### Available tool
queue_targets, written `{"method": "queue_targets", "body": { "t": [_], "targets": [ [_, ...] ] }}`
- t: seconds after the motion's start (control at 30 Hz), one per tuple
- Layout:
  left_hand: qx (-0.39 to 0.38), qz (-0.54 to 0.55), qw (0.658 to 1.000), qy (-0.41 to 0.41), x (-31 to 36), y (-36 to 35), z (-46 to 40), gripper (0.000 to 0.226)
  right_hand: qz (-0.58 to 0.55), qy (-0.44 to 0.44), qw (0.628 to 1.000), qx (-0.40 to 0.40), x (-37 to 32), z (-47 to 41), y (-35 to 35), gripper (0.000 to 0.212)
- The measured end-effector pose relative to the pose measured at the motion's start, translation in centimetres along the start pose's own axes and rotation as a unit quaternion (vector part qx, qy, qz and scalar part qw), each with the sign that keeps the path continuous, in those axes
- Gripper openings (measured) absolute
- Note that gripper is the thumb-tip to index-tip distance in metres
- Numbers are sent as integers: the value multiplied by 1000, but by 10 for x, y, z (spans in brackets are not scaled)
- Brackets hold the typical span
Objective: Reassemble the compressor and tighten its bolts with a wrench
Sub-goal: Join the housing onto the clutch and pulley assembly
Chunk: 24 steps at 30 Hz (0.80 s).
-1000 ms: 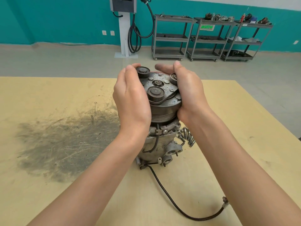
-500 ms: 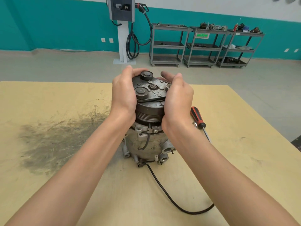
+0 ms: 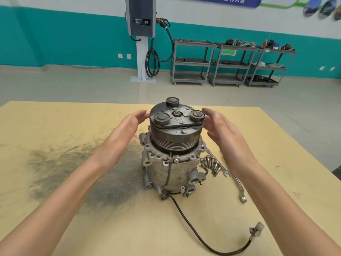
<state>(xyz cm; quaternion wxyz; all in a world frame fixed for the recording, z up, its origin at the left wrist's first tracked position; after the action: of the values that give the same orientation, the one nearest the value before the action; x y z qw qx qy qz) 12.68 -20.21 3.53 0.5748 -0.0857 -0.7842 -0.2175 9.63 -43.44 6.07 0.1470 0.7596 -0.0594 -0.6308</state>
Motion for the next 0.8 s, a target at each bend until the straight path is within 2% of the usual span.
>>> {"method": "queue_targets", "body": {
  "t": [0.07, 0.13, 0.2, 0.33, 0.47, 0.57, 0.7, 0.73, 0.8],
  "targets": [
    [-51, -58, 997, 6, -8, -5, 7, 94, 35, 27, 996, -77, 4, 3, -17, 94],
    [-84, -102, 991, 22, -13, -9, 9, 120, 46, 55, 990, -125, 2, 4, -30, 116],
    [-94, -108, 989, 39, -13, -9, 9, 133, 56, 57, 988, -136, 0, 0, -36, 124],
    [-98, -104, 989, 42, -6, -10, 8, 130, 83, 34, 987, -131, -14, -12, -32, 129],
    [-116, -149, 979, 71, -8, -11, 8, 140, 213, 50, 966, -139, -47, -19, -29, 134],
    [-130, -155, 974, 106, -15, -14, 13, 142, 376, 82, 904, -188, -87, -22, -33, 133],
    [-77, -173, 976, 106, -15, -19, 15, 135, 555, 48, 772, -305, -106, -37, -66, 129],
    [-60, -175, 977, 102, -14, -20, 15, 133, 577, 28, 749, -324, -104, -43, -73, 131],
    [-41, -165, 981, 98, -13, -22, 15, 131, 585, -20, 732, -350, -98, -51, -80, 132]
  ]
}}
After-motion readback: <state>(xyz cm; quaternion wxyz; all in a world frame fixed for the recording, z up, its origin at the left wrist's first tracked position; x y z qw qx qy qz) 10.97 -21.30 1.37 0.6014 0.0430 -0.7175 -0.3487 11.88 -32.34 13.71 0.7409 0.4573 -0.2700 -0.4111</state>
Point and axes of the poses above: each hand's wrist, its own z-axis away from the middle knuckle, its own y-axis out of the back of the hand, x = y × z, the point moved 9 cm from there along -z, towards the middle knuckle, and after that the axes turned 9 degrees about -x, right-handed, at the moved point
